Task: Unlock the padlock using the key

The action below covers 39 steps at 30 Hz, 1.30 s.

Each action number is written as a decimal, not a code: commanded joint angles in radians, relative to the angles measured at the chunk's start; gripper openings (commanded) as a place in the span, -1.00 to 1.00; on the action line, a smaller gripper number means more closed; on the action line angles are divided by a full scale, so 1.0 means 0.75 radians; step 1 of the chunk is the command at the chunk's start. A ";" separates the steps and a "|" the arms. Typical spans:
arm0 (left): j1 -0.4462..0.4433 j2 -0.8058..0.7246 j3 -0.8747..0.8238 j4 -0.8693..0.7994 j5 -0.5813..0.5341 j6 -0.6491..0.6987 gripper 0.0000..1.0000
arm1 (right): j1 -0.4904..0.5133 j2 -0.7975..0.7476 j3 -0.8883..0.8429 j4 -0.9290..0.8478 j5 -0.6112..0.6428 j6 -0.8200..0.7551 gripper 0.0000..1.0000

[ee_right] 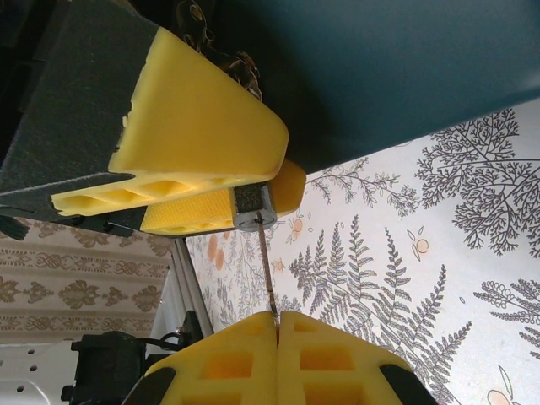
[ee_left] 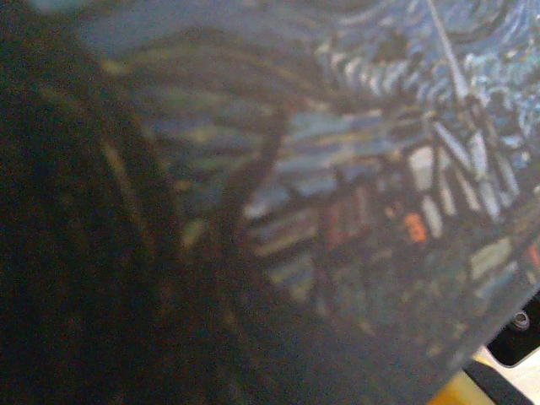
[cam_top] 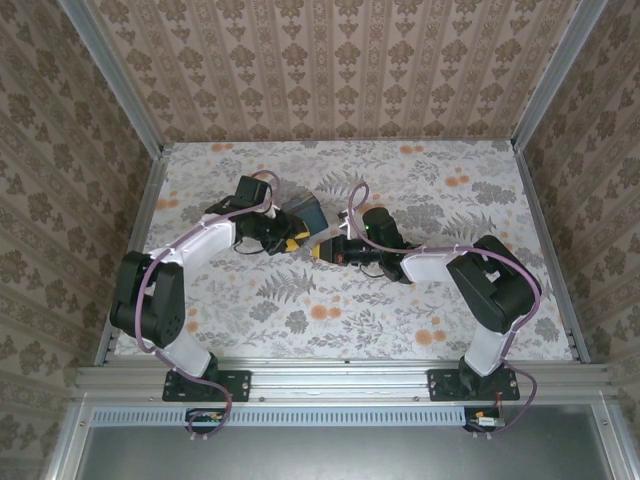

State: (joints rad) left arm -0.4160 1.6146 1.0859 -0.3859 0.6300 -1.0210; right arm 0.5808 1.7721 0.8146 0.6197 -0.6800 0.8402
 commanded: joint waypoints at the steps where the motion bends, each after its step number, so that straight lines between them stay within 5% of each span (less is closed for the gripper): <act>1: -0.039 -0.043 -0.022 0.044 0.065 -0.045 -0.85 | 0.000 0.002 0.047 0.037 0.036 -0.002 -1.00; 11: -0.043 -0.054 -0.027 0.038 0.082 -0.075 -0.85 | 0.003 -0.028 0.043 0.078 0.074 -0.025 -1.00; 26: -0.069 -0.057 0.078 -0.279 0.027 0.112 -0.87 | 0.003 -0.130 0.086 0.006 0.129 -0.135 -1.00; 39: -0.093 -0.040 0.076 -0.228 0.058 0.029 -0.88 | 0.018 -0.154 0.082 0.123 0.175 -0.111 -1.00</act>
State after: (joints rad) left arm -0.4503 1.6062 1.1481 -0.5014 0.6052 -0.9916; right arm 0.5941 1.7004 0.8379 0.5251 -0.6132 0.7612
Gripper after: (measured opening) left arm 0.301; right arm 0.040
